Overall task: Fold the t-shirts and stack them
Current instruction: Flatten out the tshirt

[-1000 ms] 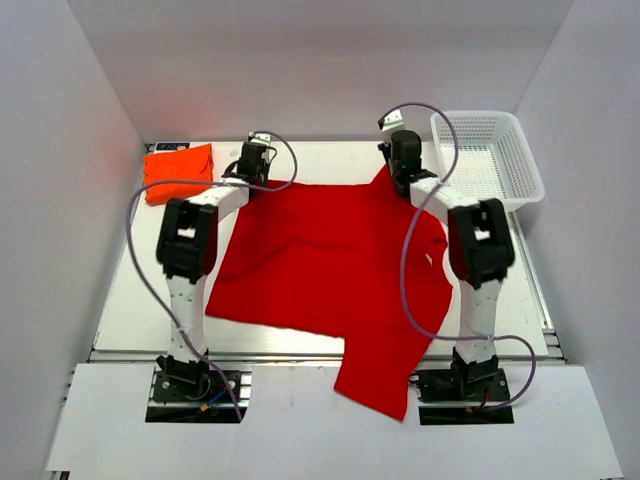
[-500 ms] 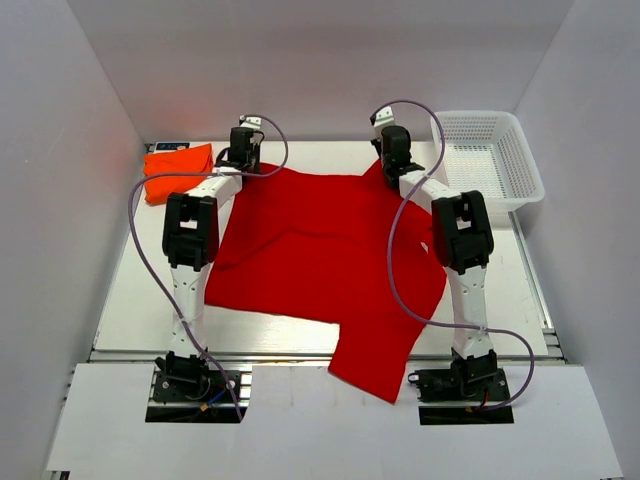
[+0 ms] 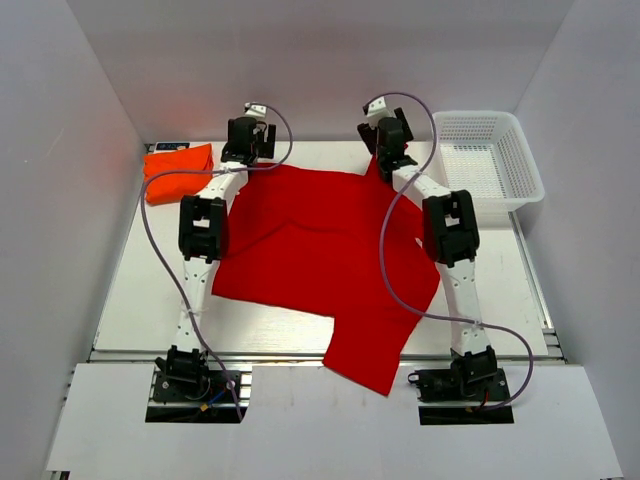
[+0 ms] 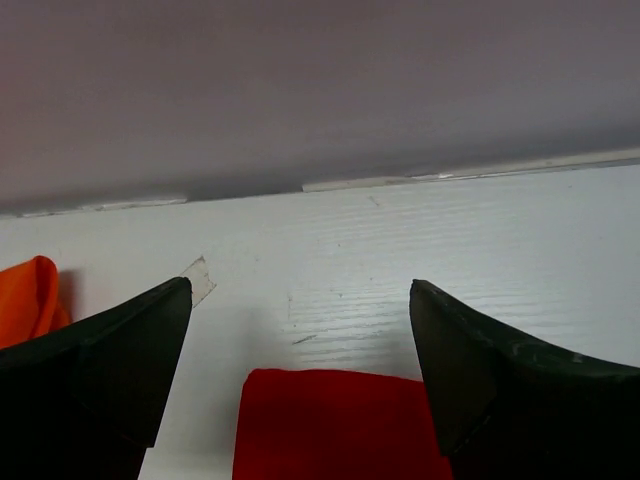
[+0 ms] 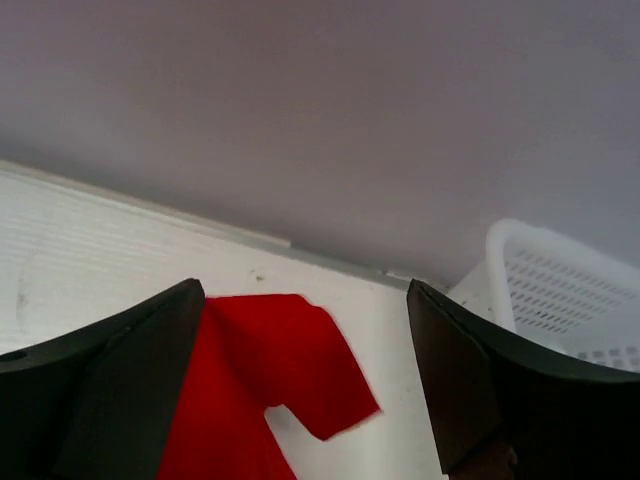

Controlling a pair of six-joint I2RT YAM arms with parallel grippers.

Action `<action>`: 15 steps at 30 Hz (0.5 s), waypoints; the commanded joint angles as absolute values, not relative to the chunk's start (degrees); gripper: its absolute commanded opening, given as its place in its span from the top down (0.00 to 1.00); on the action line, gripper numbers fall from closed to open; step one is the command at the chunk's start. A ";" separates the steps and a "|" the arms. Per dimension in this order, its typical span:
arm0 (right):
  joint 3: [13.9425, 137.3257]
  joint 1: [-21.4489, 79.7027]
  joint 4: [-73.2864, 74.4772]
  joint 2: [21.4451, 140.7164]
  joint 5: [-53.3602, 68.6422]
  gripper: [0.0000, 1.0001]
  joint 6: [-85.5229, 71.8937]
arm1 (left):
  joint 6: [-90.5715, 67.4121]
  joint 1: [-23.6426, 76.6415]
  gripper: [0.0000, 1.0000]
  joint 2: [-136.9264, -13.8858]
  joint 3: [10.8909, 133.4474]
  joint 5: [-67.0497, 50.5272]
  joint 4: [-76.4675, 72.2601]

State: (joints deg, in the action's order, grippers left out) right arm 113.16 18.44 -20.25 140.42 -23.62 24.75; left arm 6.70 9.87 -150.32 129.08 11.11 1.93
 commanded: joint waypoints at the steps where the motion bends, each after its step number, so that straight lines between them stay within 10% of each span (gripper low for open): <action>1: 121.71 18.72 -21.13 144.57 -24.69 0.10 28.13 | 5.28 9.23 0.00 -148.81 133.69 12.39 5.01; 15: 93.29 19.95 14.06 112.08 -6.79 0.10 -9.20 | -7.45 10.98 0.00 -116.50 102.60 4.57 20.47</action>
State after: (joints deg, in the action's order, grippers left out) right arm 100.92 19.46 4.19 119.24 -14.61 4.14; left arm -1.69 9.58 -126.61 108.33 7.44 13.74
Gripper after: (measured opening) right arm 0.902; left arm 0.995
